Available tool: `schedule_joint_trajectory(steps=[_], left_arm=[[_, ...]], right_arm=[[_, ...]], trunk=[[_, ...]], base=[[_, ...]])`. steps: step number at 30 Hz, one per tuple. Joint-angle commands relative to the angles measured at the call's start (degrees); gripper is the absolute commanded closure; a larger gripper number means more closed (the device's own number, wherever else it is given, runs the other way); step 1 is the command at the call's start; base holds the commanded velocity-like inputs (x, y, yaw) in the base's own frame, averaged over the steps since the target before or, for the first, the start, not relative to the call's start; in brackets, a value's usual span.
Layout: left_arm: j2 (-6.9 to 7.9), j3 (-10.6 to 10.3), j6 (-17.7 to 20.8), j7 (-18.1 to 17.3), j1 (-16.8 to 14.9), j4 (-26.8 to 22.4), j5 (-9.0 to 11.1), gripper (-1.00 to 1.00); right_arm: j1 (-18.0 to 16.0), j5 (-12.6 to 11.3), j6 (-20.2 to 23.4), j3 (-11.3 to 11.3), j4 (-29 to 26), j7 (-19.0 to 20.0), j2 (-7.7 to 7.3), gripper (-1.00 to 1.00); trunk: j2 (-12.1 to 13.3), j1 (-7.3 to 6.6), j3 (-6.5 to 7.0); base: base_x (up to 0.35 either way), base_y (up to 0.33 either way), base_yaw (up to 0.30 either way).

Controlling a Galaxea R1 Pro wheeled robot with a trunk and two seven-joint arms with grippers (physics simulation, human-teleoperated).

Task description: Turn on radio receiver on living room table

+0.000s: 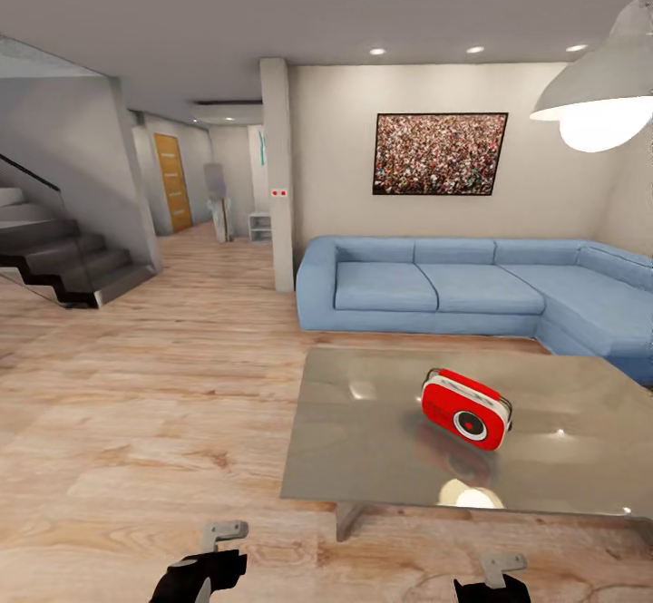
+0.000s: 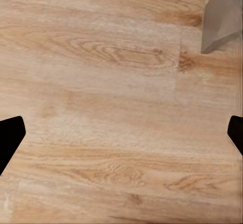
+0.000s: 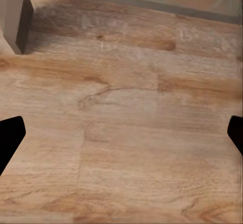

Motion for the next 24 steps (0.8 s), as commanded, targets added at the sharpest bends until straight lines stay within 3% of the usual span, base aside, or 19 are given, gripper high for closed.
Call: schedule_joint_trajectory(steps=[1, 11, 24], left_arm=[[0.00, 0.0, 0.0, 0.0, 0.0, 0.0, 0.0, -1.00], [0.00, 0.0, 0.0, 0.1, 0.0, 0.0, 0.0, -1.00], [-0.07, 0.0, 0.0, 0.1, 0.0, 0.2, 0.0, -1.00]], right_arm=[[0.0, 0.0, 0.0, 0.0, 0.0, 0.0, 0.00, -1.00], [0.0, 0.0, 0.0, 0.0, 0.0, 0.0, 0.00, -1.00], [0.0, 0.0, 0.0, 0.0, 0.0, 0.0, 0.00, -1.00]], trunk=[[0.0, 0.00, 0.00], [0.0, 0.00, 0.00], [0.0, 0.00, 0.00]], base=[[0.048, -0.329, -0.001], [0.222, -0.258, 0.020], [0.243, -0.244, 0.225]])
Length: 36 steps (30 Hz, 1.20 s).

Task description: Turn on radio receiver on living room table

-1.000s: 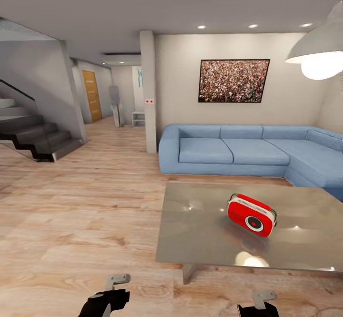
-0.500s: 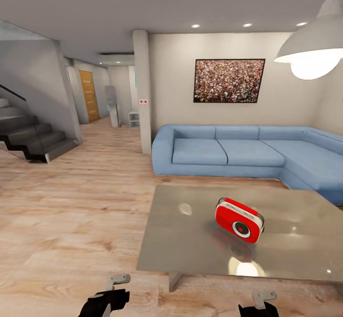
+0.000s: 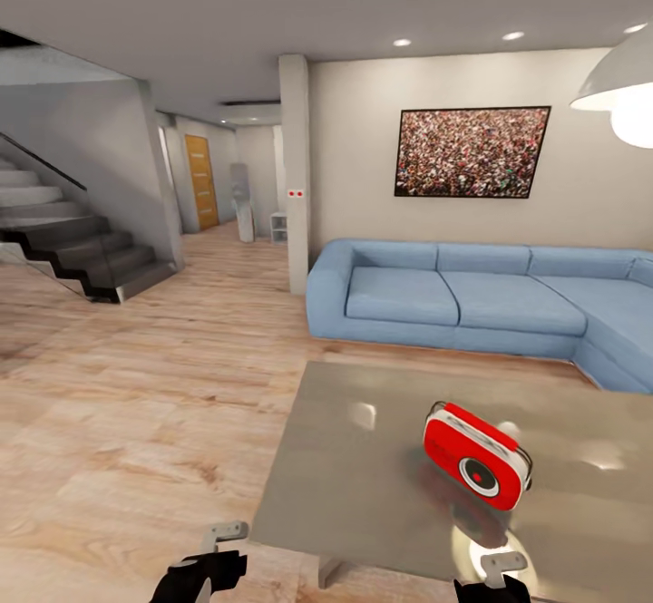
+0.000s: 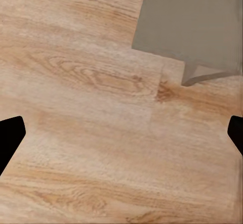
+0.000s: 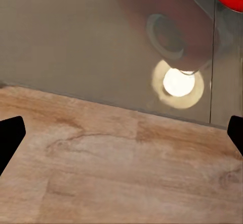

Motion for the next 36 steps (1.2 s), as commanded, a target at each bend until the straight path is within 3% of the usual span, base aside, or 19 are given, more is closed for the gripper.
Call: schedule_joint_trajectory(steps=[1, 10, 21, 29, 32, 36], left_arm=[[-0.01, 0.0, 0.0, 0.0, 0.0, 0.0, 0.0, -1.00], [-0.06, 0.0, 0.0, 0.0, 0.0, 0.0, 0.0, -1.00], [-0.11, -0.1, 0.0, 0.0, 0.0, 0.1, 0.0, -1.00], [-0.13, -0.1, 0.0, 0.0, 0.0, 0.0, 0.1, -1.00], [-0.30, -0.1, 0.0, 0.0, 0.0, 0.0, 0.2, -1.00], [-0.43, -0.1, 0.0, 0.0, 0.0, 0.0, 0.2, -1.00]], right_arm=[[0.0, 0.0, 0.0, 0.0, 0.0, 0.0, 0.00, -1.00], [0.0, -0.1, 0.0, -0.3, 0.0, 0.0, -0.05, -1.00], [0.0, -0.1, 0.0, -0.4, 0.0, 0.0, -0.05, -1.00], [0.0, -0.2, -0.1, -0.5, -0.2, -0.2, -0.27, -1.00], [0.0, -0.2, -1.5, -0.6, -3.5, -0.2, -2.76, -1.00], [0.0, -0.1, -1.6, -0.5, -10.3, 0.0, -4.75, -1.00]], trunk=[[0.0, 0.00, 0.00], [0.0, 0.00, 0.03], [0.0, 0.00, 0.31], [0.0, 0.00, 0.32], [0.0, 0.00, 0.32], [0.0, 0.00, 0.32]], base=[[0.107, -0.127, 0.034], [0.021, -0.036, 0.026], [0.000, -0.266, 0.177], [0.000, -0.044, 0.009], [0.000, -0.003, 0.001], [0.000, 0.000, 0.000]])
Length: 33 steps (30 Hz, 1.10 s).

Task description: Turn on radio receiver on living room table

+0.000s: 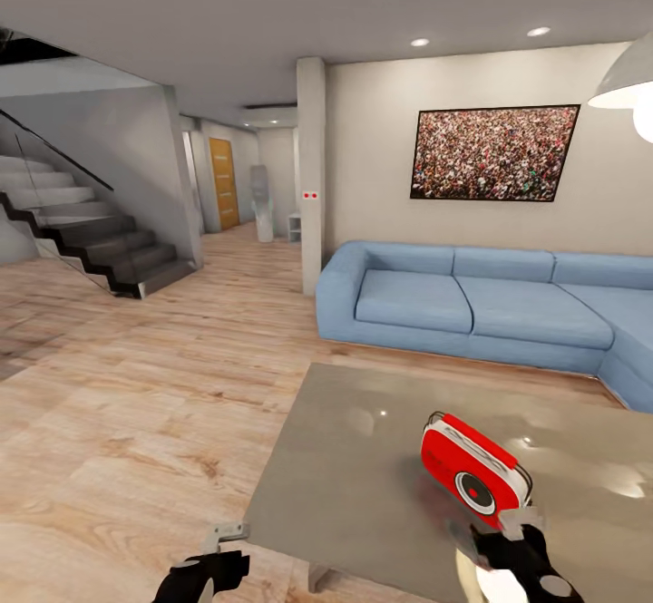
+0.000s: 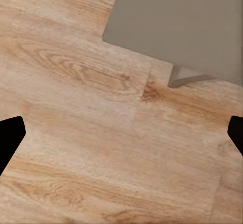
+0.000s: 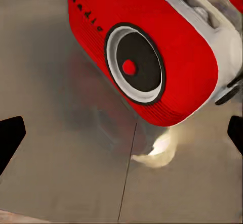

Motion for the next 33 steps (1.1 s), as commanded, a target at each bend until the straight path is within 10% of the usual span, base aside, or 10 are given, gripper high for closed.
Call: schedule_joint_trajectory(steps=[1, 15, 17, 21, 25, 29, 33], left_arm=[[0.00, 0.0, 0.0, 0.0, 0.0, 0.0, 0.0, -1.00], [0.30, 0.0, 0.0, 0.0, 0.0, 0.0, -0.1, -1.00], [0.35, 0.0, 0.0, 0.0, 0.0, 0.0, -0.1, -1.00], [0.39, 0.0, 0.0, 0.0, 0.0, 0.0, -0.1, -1.00], [0.42, 0.0, 0.0, 0.0, 0.0, 0.0, -0.1, -1.00], [0.27, 0.0, 0.0, 0.0, 0.0, 0.0, -0.1, -1.00], [0.13, 0.0, 0.0, 0.8, 0.0, -0.1, -0.1, -1.00]], right_arm=[[0.0, 0.1, 0.4, 0.0, -3.5, 0.1, -0.31, -1.00], [-0.8, -0.4, 33.4, -0.2, -41.1, 16.3, -4.81, -1.00], [-3.9, -0.3, 37.5, -3.5, -43.2, 17.3, -4.94, -1.00], [-7.6, -0.3, 42.8, -6.1, -43.2, 21.0, -6.91, -1.00], [-12.7, -0.5, 44.1, -6.7, -34.2, 29.1, -13.61, -1.00], [-14.9, 1.2, 41.1, -6.0, -25.0, 36.1, -16.49, -1.00], [-15.4, 11.0, 37.2, -1.2, -22.0, 43.0, -17.19, -1.00]], trunk=[[0.0, 0.00, 0.00], [0.0, 0.00, 0.00], [0.0, 0.00, 0.00], [0.0, 0.00, 0.00], [0.0, 0.00, 0.00], [0.0, 0.00, 0.00], [0.0, 0.00, 0.00]], base=[[0.000, 0.000, 0.000], [0.000, 0.000, 0.000], [0.000, 0.000, 0.000], [0.000, 0.000, 0.000], [0.000, 0.000, 0.000], [0.000, -0.002, 0.000], [0.000, -0.155, 0.000]])
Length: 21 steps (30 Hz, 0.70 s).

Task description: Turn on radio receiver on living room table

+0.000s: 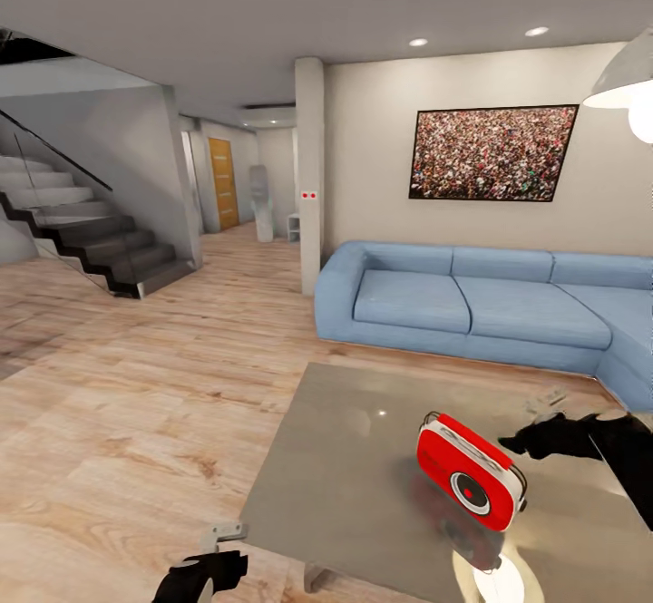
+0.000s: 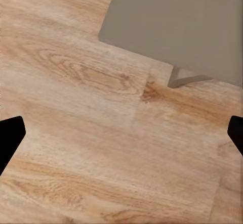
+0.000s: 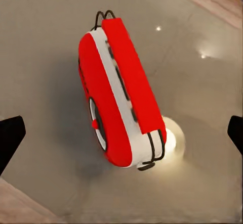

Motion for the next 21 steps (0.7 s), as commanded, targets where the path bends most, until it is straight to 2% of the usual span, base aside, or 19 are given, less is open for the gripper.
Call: schedule_joint_trajectory(steps=[1, 3, 6, 10, 14, 17, 21], left_arm=[[0.00, 0.0, 0.0, 0.5, 0.0, 0.0, 0.0, -1.00], [-0.15, 0.0, 0.0, 1.9, 0.0, 0.0, 0.0, -1.00], [-0.34, -0.1, 0.0, 2.3, 0.0, 0.0, 0.0, -1.00], [-0.35, -1.7, 0.0, 2.6, 0.0, 0.0, 0.0, -1.00], [-0.33, -2.2, 0.0, 2.6, 0.0, 0.0, 0.0, -1.00], [0.04, -2.3, 0.0, 2.6, 0.0, 0.0, 0.0, -1.00], [0.07, -2.4, 0.0, 2.6, 0.0, 0.0, 0.0, -1.00]], right_arm=[[0.0, 2.3, -0.4, 0.6, 0.3, 2.2, -0.06, -1.00], [-0.1, 5.8, -1.3, 1.4, 0.6, 8.9, -0.12, -1.00], [-0.1, 6.9, -2.6, 1.6, 0.6, 11.6, 0.01, -1.00], [-0.1, 6.9, -3.2, 1.9, 0.6, 12.6, 0.40, -1.00], [-0.1, 6.8, -3.3, 2.1, 0.3, 12.8, 1.23, -1.00], [-0.1, 6.8, -3.3, 2.2, 0.2, 12.9, 1.98, -1.00], [-0.1, 6.7, -3.3, 2.2, 0.0, 13.0, 2.11, -1.00]], trunk=[[0.0, 0.00, 0.00], [0.0, 0.00, 0.00], [0.0, 0.00, 0.00], [0.0, 0.00, 0.00], [0.0, 0.00, 0.00], [0.0, 0.00, 0.00], [0.0, 0.00, 0.00]], base=[[0.000, -0.272, 0.000], [0.000, -0.306, 0.000], [0.000, -0.323, 0.000], [0.000, -0.328, 0.000], [0.000, -0.322, 0.000], [0.000, -0.109, 0.000], [0.000, -0.022, 0.000]])
